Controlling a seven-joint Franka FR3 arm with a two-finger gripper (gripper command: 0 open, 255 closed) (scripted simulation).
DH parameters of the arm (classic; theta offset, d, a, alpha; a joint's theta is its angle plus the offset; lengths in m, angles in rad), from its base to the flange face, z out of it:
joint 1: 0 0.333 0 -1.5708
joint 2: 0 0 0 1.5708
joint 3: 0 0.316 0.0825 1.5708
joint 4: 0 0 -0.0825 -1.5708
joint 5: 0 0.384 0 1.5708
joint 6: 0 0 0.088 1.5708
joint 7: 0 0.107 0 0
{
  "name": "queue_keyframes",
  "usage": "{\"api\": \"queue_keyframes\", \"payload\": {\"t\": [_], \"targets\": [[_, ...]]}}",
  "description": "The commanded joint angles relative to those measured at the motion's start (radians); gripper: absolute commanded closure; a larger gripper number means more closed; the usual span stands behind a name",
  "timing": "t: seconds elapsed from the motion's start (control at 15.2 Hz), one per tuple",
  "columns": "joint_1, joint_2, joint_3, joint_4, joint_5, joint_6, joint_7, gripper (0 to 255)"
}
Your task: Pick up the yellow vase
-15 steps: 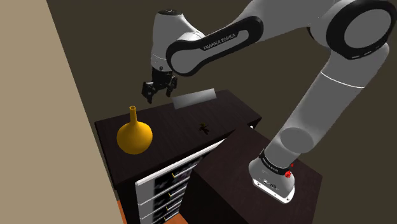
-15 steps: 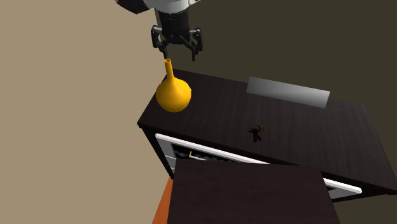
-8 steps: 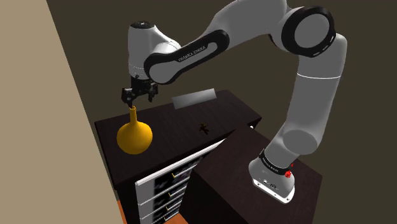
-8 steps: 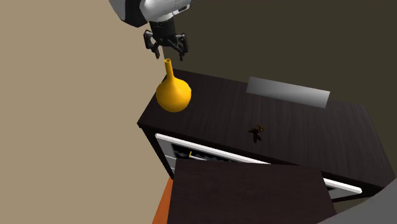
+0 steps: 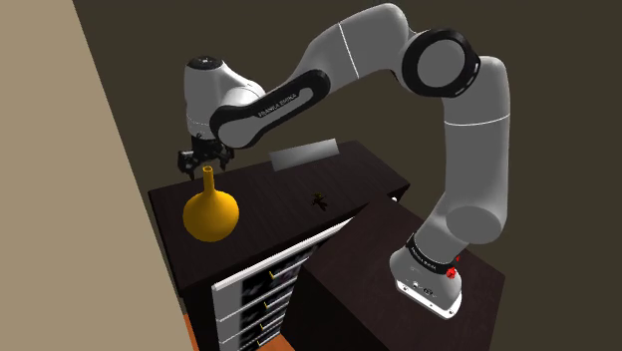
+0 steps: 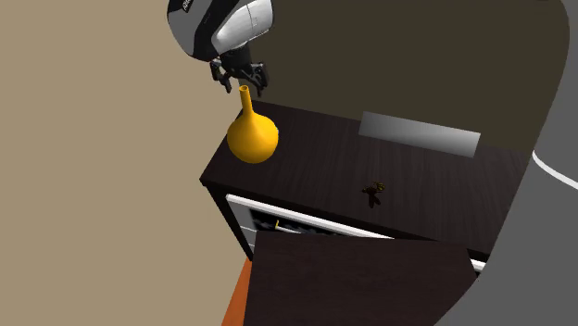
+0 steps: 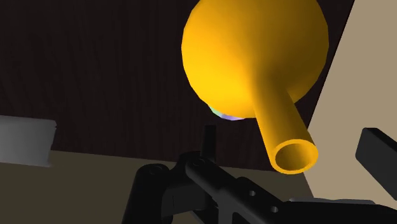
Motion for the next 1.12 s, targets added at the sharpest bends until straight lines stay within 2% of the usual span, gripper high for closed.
{"api": "queue_keyframes", "payload": {"t": [0.0,0.2,0.26,0.86,1.06], "targets": [[0.005,0.016,-0.007,-0.005,-0.010,0.020,0.009,0],[0.008,0.029,-0.012,-0.007,-0.018,0.034,0.014,0],[0.008,0.028,-0.012,-0.007,-0.017,0.033,0.014,255],[0.008,0.029,-0.012,-0.007,-0.018,0.034,0.014,255],[0.002,0.004,-0.002,-0.002,-0.003,0.007,0.003,255]]}}
